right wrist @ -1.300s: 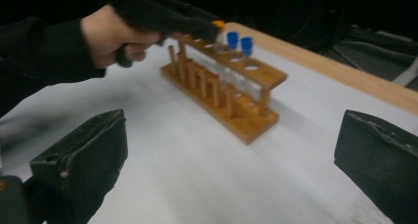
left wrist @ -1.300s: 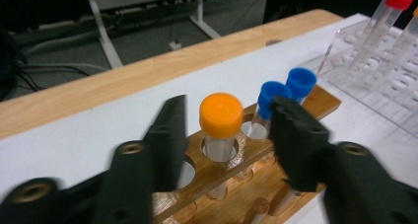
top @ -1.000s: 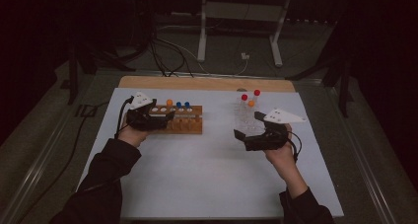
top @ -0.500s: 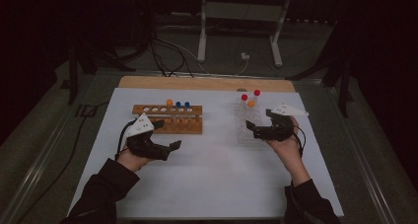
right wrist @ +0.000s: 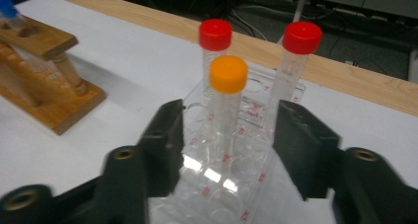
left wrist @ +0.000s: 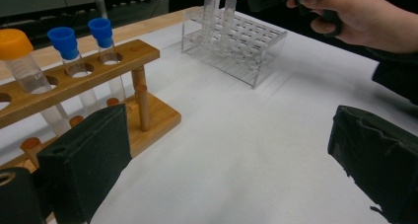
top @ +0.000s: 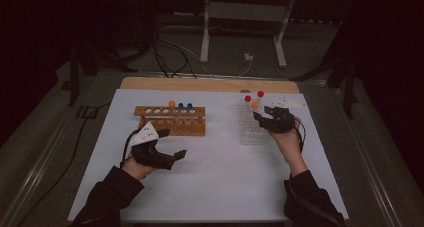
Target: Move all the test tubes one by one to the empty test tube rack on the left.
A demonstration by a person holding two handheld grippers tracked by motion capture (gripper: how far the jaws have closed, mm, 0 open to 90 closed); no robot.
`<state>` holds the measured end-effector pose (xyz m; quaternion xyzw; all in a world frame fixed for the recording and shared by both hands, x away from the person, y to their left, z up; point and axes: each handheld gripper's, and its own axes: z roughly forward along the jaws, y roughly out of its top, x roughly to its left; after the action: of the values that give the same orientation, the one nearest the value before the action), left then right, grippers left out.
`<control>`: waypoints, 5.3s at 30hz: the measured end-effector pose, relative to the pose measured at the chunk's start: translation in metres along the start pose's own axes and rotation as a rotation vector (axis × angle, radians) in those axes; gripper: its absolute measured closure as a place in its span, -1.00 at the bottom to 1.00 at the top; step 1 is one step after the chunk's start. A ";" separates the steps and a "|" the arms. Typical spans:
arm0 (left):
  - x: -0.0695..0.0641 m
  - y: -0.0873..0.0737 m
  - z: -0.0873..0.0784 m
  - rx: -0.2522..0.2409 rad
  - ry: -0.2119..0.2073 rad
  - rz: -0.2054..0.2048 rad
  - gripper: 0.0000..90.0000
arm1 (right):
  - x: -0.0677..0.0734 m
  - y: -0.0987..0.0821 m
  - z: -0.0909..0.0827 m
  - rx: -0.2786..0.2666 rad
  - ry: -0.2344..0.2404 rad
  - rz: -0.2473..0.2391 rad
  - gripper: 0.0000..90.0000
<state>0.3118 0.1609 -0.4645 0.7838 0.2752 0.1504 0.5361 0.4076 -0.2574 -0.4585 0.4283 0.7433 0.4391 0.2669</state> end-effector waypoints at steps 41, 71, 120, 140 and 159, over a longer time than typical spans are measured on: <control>0.002 0.000 0.002 0.014 -0.020 -0.007 -0.92 | 0.003 0.033 -0.018 -0.014 -0.015 -0.067 0.68; -0.013 0.028 0.011 0.045 -0.101 0.044 -0.92 | 0.073 0.012 -0.050 -0.005 0.143 -0.181 0.68; -0.061 0.073 0.101 0.068 -0.153 0.134 0.47 | 0.118 -0.014 -0.047 0.018 0.286 -0.239 0.68; -0.046 0.076 0.076 0.033 -0.100 0.137 0.59 | 0.112 -0.012 -0.052 -0.037 0.282 -0.201 0.09; 0.004 0.078 0.005 -0.029 0.104 0.097 0.59 | 0.112 -0.008 -0.057 -0.090 0.255 -0.124 -0.84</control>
<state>0.3381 0.1383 -0.3949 0.7795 0.2621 0.2206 0.5244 0.3054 -0.1858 -0.4409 0.3096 0.7758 0.5057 0.2159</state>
